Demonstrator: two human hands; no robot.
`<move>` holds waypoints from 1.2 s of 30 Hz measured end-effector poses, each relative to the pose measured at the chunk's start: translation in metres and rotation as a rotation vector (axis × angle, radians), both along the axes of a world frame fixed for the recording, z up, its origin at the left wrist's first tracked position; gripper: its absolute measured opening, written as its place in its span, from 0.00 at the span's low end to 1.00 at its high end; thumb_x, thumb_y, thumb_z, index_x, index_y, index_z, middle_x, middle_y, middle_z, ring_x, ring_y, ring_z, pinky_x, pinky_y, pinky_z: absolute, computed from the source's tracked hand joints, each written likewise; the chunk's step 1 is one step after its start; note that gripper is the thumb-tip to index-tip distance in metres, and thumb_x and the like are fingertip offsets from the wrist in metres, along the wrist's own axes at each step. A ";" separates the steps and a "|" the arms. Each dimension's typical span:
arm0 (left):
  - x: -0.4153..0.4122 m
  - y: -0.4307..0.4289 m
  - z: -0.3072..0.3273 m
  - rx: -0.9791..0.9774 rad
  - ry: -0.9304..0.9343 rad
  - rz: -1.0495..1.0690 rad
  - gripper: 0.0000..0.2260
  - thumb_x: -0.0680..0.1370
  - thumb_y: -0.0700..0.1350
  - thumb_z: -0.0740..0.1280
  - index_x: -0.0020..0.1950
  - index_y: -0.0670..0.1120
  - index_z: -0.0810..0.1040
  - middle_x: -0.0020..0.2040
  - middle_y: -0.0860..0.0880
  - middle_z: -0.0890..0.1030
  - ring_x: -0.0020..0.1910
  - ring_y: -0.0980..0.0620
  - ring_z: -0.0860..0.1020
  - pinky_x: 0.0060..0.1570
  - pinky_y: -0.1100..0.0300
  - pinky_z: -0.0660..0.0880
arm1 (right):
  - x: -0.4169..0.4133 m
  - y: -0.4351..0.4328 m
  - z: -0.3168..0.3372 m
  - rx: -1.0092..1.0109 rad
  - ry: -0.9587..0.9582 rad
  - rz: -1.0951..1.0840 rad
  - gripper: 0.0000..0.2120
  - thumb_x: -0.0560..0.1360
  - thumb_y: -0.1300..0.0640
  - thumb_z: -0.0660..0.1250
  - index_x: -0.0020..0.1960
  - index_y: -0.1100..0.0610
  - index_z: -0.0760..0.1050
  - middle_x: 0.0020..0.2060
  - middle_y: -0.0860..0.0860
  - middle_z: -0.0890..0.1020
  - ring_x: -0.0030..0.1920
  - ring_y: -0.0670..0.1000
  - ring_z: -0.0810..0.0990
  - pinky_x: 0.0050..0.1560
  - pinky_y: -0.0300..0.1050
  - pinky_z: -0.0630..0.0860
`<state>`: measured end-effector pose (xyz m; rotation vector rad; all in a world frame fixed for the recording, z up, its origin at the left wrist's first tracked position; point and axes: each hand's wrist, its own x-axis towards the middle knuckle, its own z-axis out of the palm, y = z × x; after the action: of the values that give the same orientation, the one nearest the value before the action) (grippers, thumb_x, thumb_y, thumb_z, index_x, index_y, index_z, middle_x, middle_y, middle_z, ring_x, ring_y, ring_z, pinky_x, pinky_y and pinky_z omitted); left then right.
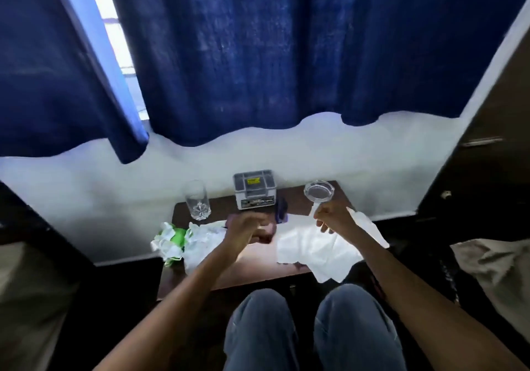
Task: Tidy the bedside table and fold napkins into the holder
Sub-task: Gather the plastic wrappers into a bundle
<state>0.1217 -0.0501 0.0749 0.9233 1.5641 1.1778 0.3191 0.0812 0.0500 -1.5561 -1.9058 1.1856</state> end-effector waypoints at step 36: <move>-0.125 -0.057 -0.095 -0.147 0.151 0.513 0.14 0.73 0.32 0.61 0.52 0.46 0.78 0.55 0.41 0.81 0.47 0.47 0.80 0.49 0.55 0.76 | -0.135 -0.047 -0.042 0.070 0.083 0.084 0.13 0.70 0.69 0.60 0.48 0.56 0.77 0.39 0.51 0.78 0.39 0.54 0.78 0.41 0.52 0.79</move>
<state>-0.0033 -0.1076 -0.0198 0.5346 2.0578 1.3391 0.1843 0.0346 0.0079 -1.3814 -1.9536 1.1859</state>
